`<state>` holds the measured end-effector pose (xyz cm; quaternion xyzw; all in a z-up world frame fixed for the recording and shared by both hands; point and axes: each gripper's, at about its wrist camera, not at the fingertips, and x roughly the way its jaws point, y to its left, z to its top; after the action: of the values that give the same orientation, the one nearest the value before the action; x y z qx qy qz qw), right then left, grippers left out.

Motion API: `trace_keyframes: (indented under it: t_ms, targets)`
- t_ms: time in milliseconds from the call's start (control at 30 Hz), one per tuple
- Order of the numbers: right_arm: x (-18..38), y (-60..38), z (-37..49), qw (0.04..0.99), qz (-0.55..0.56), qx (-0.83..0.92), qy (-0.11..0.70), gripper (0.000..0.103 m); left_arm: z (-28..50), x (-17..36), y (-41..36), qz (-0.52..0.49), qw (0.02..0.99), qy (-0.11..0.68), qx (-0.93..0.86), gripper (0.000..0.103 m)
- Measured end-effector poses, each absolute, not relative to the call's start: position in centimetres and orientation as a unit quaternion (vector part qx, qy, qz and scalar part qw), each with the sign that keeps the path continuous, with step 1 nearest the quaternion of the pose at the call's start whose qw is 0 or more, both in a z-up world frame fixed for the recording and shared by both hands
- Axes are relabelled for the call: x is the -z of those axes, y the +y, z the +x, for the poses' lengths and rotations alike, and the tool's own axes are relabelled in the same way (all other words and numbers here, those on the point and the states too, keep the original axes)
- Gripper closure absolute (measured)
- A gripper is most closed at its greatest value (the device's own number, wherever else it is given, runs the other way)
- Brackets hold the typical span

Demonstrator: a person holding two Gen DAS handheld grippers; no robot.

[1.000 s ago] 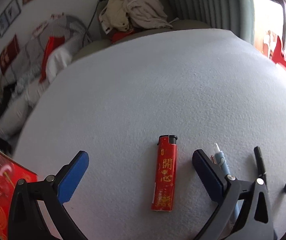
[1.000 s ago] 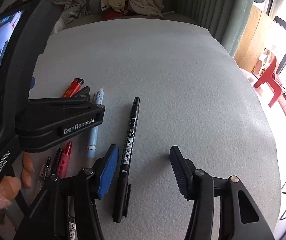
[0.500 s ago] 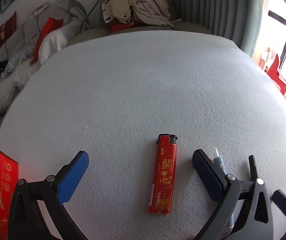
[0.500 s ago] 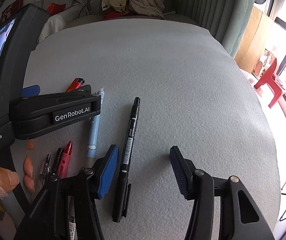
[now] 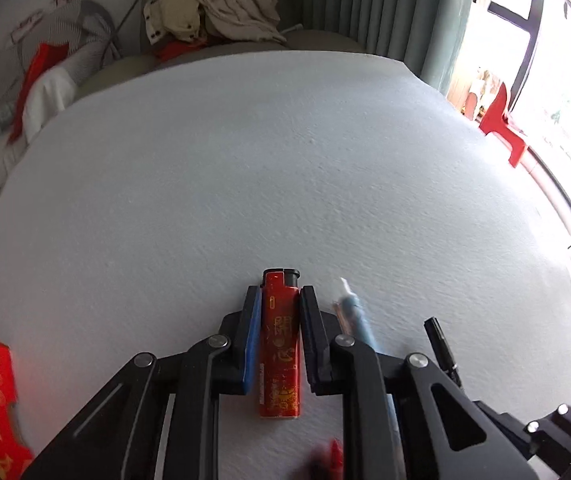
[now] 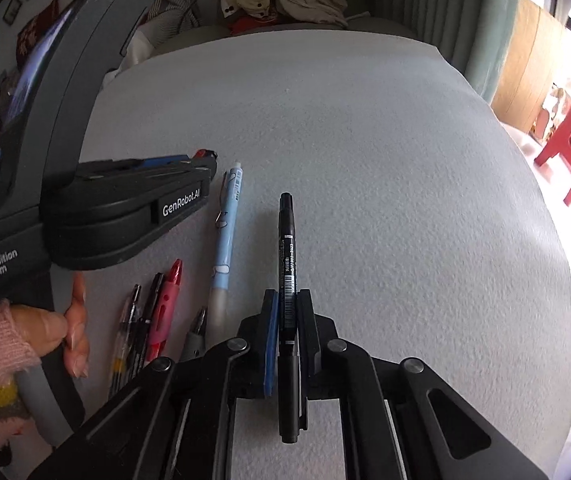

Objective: Organize rigid objects
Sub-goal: 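Close the left tool on the red lighter while the right tool grasps the black marker, then carry the red lighter in the left tool while the right tool carries the marker to the box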

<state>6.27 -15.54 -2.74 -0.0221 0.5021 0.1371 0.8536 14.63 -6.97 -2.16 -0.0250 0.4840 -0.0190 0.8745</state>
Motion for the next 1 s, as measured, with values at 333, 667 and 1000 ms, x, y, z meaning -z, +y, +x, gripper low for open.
trace_keyframes:
  t_ms: [333, 667, 1000]
  targets:
    - [0.9, -20.7, 3.4, 0.858, 0.096, -0.137, 0.486, 0.093, 9.2, -1.4, -5.7, -0.094, 0.887, 0.451, 0.037, 0.083]
    - [-0.3, -21.4, 0.0, 0.864, 0.125, -0.131, 0.471, 0.093, 1.6, -3.9, -7.2, -0.077, 0.906, 0.413, 0.054, 0.082]
    - [-2.1, -21.7, -5.4, 0.877, 0.141, -0.118, 0.444, 0.093, -3.8, -5.8, -7.0, -0.087, 0.922, 0.374, 0.055, 0.082]
